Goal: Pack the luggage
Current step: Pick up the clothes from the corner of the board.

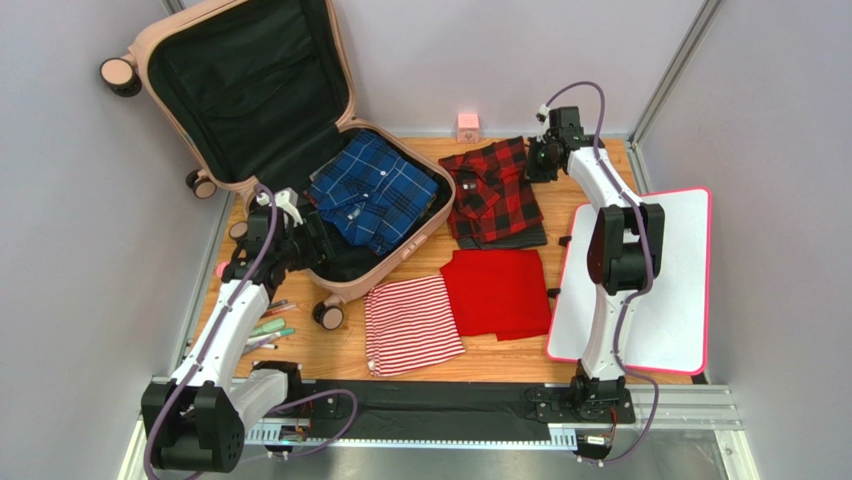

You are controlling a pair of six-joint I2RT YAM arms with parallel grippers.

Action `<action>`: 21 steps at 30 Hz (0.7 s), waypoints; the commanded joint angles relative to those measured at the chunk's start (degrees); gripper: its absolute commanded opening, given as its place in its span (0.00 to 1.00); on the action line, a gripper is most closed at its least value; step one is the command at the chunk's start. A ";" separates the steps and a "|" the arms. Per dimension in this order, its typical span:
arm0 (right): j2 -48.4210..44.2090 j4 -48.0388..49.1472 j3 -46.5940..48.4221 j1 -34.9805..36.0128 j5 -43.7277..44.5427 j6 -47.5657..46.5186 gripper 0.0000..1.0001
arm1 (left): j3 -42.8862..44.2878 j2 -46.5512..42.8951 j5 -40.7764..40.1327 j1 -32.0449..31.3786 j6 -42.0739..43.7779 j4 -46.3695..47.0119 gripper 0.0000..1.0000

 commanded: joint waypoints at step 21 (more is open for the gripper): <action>-13.15 -12.93 19.54 9.74 2.25 -4.26 0.00 | 7.70 5.75 2.40 0.20 3.58 -0.57 0.83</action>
